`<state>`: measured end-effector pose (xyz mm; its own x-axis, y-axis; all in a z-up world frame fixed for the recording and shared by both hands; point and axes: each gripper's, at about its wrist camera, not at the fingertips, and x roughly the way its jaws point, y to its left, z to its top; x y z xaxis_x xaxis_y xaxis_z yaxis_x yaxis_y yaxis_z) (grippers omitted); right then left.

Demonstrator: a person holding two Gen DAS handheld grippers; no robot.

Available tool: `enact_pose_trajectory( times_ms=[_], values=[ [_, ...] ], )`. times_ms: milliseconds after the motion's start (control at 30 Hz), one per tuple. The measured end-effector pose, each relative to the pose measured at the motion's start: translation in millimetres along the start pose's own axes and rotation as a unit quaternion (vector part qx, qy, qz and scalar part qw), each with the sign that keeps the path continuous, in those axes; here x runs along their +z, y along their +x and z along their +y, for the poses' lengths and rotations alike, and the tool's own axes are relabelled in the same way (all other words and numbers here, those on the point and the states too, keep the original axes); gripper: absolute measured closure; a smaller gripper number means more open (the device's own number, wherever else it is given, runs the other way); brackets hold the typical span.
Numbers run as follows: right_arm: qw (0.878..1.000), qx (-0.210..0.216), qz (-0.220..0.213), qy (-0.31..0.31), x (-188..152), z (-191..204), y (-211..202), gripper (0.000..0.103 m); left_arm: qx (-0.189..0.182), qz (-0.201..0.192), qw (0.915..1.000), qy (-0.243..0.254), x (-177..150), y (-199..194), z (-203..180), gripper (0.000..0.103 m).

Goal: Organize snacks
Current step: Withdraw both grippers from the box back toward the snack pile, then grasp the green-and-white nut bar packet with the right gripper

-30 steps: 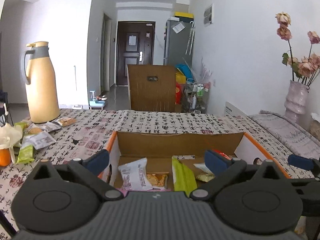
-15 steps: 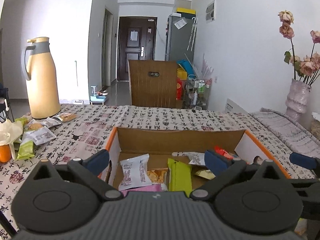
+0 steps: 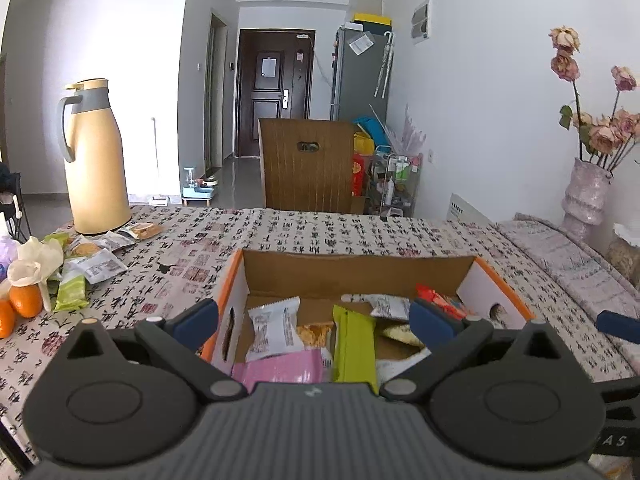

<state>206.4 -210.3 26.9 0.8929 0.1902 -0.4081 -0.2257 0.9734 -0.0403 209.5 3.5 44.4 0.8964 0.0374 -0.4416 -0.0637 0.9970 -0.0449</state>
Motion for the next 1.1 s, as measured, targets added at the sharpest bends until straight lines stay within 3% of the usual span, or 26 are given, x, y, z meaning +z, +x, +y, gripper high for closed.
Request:
enact_pose_trajectory(
  times_ms=[367,800,1100],
  values=[
    [0.998,-0.022,0.062,-0.005,-44,-19,-22,0.000,-0.016,0.035,0.9990,0.022,-39,-27,-1,0.000],
    [0.988,-0.028,0.145,0.054,-94,-56,-17,0.000,-0.021,0.079,0.9965,0.018,-75,-41,0,0.000],
    [0.988,-0.033,0.141,0.060,-97,-52,-13,0.045,-0.021,0.097,0.9949,0.017,-90,-48,-2,0.000]
  ],
)
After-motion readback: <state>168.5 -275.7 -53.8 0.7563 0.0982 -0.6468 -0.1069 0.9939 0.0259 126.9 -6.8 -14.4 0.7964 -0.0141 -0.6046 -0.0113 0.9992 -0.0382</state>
